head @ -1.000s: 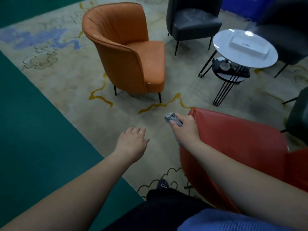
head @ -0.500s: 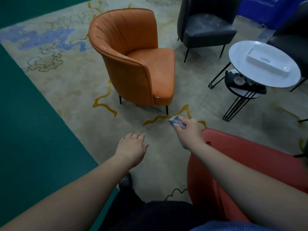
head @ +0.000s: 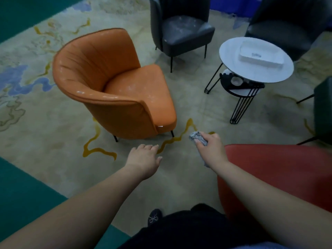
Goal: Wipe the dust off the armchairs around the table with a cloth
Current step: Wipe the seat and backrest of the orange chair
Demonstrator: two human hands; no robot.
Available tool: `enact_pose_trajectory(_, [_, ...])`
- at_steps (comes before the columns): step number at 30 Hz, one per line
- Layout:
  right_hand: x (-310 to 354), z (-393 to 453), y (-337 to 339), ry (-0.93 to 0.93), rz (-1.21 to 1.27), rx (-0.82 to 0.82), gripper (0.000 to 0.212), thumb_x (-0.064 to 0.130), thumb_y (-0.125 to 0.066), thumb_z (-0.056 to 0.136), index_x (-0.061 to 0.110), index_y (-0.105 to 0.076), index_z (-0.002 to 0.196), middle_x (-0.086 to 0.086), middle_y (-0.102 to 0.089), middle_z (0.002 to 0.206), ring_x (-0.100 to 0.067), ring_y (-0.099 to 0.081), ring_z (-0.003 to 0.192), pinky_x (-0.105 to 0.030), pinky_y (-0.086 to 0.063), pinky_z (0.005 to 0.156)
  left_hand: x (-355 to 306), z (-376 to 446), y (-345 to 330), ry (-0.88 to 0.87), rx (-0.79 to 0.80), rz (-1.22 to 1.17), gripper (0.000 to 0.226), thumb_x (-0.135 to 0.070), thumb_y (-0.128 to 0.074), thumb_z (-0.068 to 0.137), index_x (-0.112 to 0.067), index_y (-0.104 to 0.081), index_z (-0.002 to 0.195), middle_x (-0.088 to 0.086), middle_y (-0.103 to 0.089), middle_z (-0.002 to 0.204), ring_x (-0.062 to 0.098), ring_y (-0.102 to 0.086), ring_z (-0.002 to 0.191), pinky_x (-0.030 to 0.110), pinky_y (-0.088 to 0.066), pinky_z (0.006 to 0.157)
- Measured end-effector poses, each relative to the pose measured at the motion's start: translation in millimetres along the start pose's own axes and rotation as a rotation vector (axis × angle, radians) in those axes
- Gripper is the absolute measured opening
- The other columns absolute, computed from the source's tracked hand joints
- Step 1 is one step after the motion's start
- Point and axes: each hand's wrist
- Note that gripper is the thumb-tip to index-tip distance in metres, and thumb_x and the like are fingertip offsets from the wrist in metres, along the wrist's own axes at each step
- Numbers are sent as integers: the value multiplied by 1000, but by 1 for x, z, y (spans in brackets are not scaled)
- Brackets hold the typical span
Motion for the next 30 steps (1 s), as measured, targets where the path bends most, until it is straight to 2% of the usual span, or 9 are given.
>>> enact_pose_trajectory(4, [-2,26,0,-27,20,-33,39,29,-62,89,19,-61,127,-5,-47,104,-7,-46,76,-2,-32,59,0,45,14,-42,13,13,56,-51,-31,97,-24,-31,146,-1,-41,147,24,-35,134,41,-33,104])
enact_pose_trajectory(7, [-7,58,8,-54,0,-81,42,30,-62,89,19,-60,129,-2,-43,102,-9,-45,84,-9,-30,72,-9,79,25,-79,8,23,55,-51,-32,97,-24,-33,145,-1,-43,145,23,-37,132,40,-34,102])
enact_pose_trajectory(8, [-9,71,11,-64,-5,-88,42,31,-62,90,20,-59,130,-1,-42,101,-7,-46,82,-10,-32,71,-13,92,29,-85,8,25,55,-51,-32,97,-24,-33,145,-1,-43,145,23,-38,132,40,-34,101])
enact_pose_trajectory(12, [-23,128,18,-100,41,-92,41,33,-61,90,21,-59,130,1,-40,100,3,-44,70,-3,-37,42,-32,149,47,-92,42,16,54,-48,-32,98,-24,-32,145,0,-43,145,24,-36,132,40,-34,101])
enact_pose_trajectory(15, [-34,173,28,-101,53,-76,40,32,-60,91,20,-60,129,1,-39,97,4,-43,70,1,-35,44,-50,189,64,-90,73,-15,53,-47,-32,98,-23,-31,146,1,-43,145,25,-36,132,41,-35,103])
enact_pose_trajectory(20, [-44,248,47,-66,1,-37,34,30,-62,88,20,-66,120,-2,-43,96,-6,-46,72,-10,-34,51,-79,246,95,-85,90,-12,54,-48,-30,99,-22,-30,147,3,-43,145,27,-36,133,41,-35,104])
enact_pose_trajectory(23, [-45,286,54,-70,4,-17,33,30,-62,88,21,-66,120,-5,-45,98,-8,-47,74,-7,-35,47,-87,278,110,-66,99,-14,56,-48,-29,99,-22,-27,149,3,-40,148,26,-32,136,41,-32,106])
enact_pose_trajectory(27, [-41,334,59,-47,-21,7,31,30,-61,88,14,-68,113,-11,-52,97,-13,-51,79,-18,-34,67,-87,320,129,-42,115,-4,56,-47,-28,99,-21,-25,149,2,-38,149,25,-31,137,41,-31,108])
enact_pose_trajectory(30, [-32,376,61,-57,-10,-13,39,32,-61,89,20,-62,126,-2,-45,99,-10,-48,82,-18,-35,74,-83,358,144,-38,103,6,56,-47,-28,100,-21,-26,149,2,-38,148,25,-32,136,41,-33,107])
Point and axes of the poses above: each hand's wrist, its own z-axis towards the middle knuckle, its own y-axis out of the back of the hand, x = y × z
